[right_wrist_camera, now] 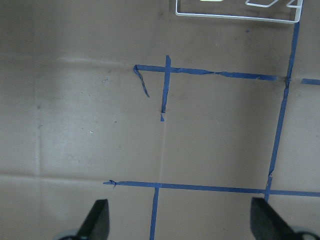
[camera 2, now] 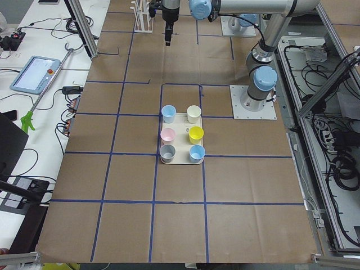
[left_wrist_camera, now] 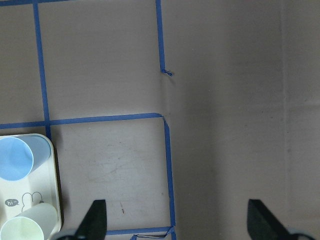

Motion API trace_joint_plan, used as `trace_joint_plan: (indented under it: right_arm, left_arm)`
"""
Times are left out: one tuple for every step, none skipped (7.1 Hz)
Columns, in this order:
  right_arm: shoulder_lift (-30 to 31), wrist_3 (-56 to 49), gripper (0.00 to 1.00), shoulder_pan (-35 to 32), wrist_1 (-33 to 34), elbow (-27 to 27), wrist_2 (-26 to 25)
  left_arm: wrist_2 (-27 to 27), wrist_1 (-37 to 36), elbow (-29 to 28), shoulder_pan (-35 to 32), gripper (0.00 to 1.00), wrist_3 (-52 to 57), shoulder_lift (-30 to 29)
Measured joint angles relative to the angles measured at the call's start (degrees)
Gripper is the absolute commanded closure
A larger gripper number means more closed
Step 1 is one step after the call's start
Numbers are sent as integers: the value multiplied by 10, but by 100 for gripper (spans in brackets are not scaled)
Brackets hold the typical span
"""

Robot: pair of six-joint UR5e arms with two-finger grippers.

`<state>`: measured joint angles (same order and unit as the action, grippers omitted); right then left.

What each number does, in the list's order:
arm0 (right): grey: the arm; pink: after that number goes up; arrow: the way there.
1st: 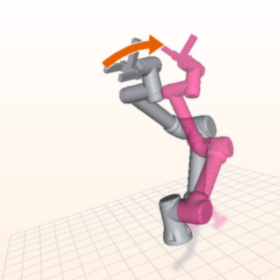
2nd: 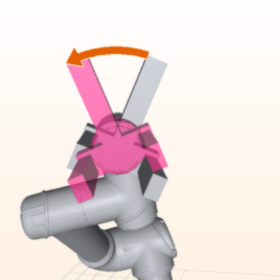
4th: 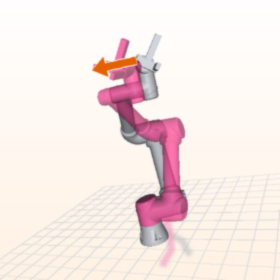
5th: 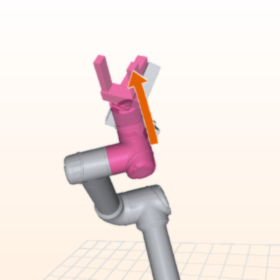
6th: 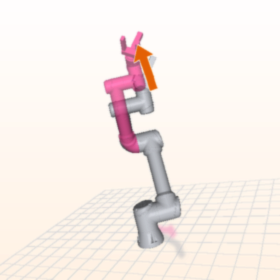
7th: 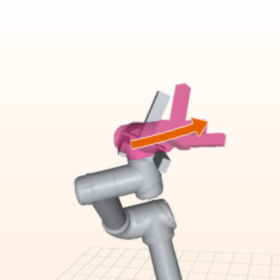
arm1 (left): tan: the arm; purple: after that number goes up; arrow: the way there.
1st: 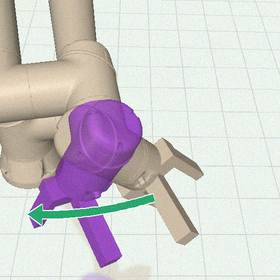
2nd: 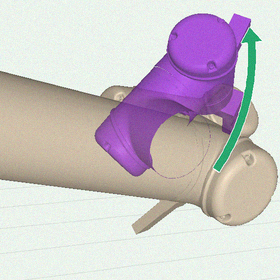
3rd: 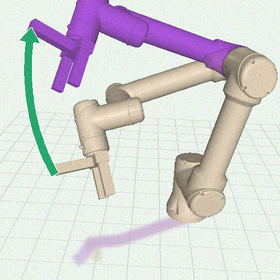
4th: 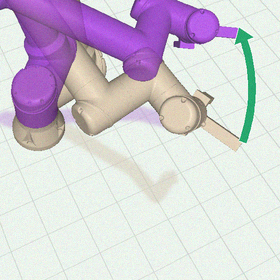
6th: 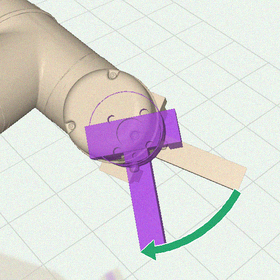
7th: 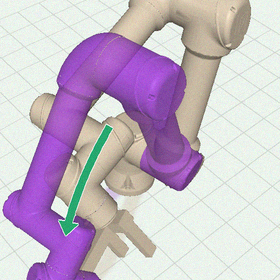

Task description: Transfer IKEA cup to right arm and place on rack

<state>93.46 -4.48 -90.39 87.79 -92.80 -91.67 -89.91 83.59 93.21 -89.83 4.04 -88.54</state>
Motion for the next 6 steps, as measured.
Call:
trace_joint_plan:
  right_arm:
    - [0,0,0,0,1,0,0]
    - [0,1,0,0,1,0,1]
    - [1,2,0,0,5,0,1]
    - [1,2,0,0,12,0,1]
    - [1,3,0,0,16,0,1]
    - [0,3,0,0,17,0,0]
  left_arm:
    - [0,0,0,0,0,0,0]
    - [0,0,0,0,0,0,0]
    - [0,1,0,0,0,0,0]
    - [1,1,1,0,0,-1,1]
    - [1,1,2,0,0,-1,1]
    - [0,1,4,3,0,1,1]
